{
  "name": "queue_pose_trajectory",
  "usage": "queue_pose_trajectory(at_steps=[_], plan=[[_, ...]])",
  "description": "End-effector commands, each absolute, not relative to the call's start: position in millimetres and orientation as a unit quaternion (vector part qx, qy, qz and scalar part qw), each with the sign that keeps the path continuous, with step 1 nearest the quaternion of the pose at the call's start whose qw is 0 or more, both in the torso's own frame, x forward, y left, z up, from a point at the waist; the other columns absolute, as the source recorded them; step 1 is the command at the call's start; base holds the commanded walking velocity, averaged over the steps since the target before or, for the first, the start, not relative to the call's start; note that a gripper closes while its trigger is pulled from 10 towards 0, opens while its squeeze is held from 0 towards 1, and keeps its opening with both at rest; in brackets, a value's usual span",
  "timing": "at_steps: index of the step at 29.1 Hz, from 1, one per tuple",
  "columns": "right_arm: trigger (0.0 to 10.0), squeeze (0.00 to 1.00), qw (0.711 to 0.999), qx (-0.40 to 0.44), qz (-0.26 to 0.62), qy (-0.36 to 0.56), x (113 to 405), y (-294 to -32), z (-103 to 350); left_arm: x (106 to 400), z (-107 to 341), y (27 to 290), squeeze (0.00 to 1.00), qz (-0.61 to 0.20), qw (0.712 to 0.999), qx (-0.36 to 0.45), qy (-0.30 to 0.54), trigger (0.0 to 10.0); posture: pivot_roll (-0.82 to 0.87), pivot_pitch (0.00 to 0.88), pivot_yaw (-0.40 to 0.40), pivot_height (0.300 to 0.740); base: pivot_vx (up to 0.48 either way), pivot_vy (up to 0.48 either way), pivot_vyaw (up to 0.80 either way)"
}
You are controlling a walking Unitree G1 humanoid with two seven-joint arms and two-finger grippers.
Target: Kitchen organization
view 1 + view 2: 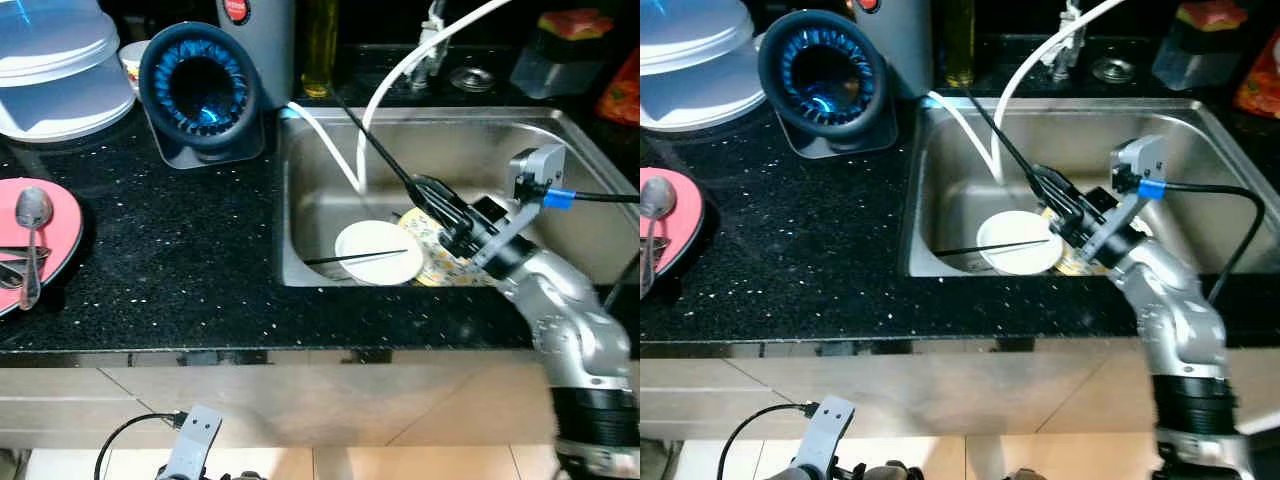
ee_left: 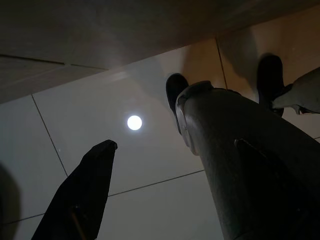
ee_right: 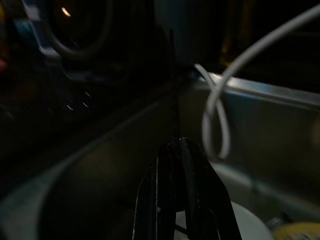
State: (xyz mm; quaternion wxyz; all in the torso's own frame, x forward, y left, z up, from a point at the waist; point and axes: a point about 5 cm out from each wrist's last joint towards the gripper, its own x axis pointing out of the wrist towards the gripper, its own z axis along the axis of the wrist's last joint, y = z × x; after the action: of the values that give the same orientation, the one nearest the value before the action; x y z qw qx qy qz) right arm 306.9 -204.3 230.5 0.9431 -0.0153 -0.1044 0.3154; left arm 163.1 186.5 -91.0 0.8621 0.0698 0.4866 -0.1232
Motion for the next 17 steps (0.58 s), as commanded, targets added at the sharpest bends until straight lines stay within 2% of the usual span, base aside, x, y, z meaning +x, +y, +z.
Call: queue_pose_trajectory(at_steps=[1,4,6,8,14,17], plan=[[10.0,0.0,0.949,-0.052,0.302,-0.069,303.9,-216.6,223.7,139.0,-100.8,189.4,0.0,-0.122,0.837,0.069,0.529,10.0,0.03,0.109,-0.007,0.74,0.0,0.0,0.0],[10.0,0.0,0.952,-0.132,0.274,-0.012,302.2,-236.7,215.9,136.6,-101.5,189.9,0.0,-0.122,0.836,0.069,0.531,10.0,0.03,0.116,-0.006,0.74,0.0,0.0,0.0],[10.0,0.0,0.952,-0.132,0.274,-0.012,302.2,-236.7,215.9,136.6,-101.5,189.9,0.0,-0.122,0.836,0.069,0.531,10.0,0.03,0.116,-0.006,0.74,0.0,0.0,0.0],[10.0,0.0,0.953,-0.176,0.246,0.018,303.9,-250.6,216.2,132.9,-102.6,190.7,0.0,-0.123,0.833,0.07,0.535,10.0,0.03,0.125,-0.009,0.74,0.0,0.0,0.0],[10.0,0.0,0.946,-0.245,0.204,0.058,316.4,-253.4,212.8,127.9,-104.2,190.8,0.0,-0.123,0.83,0.07,0.539,10.0,0.03,0.137,-0.017,0.74,0.0,0.0,0.0],[10.0,0.0,0.937,-0.265,0.214,0.072,320.8,-250.3,208.5,124.9,-105.2,190.0,0.0,-0.125,0.829,0.07,0.541,10.0,0.03,0.142,-0.018,0.74,0.0,0.0,0.0]])
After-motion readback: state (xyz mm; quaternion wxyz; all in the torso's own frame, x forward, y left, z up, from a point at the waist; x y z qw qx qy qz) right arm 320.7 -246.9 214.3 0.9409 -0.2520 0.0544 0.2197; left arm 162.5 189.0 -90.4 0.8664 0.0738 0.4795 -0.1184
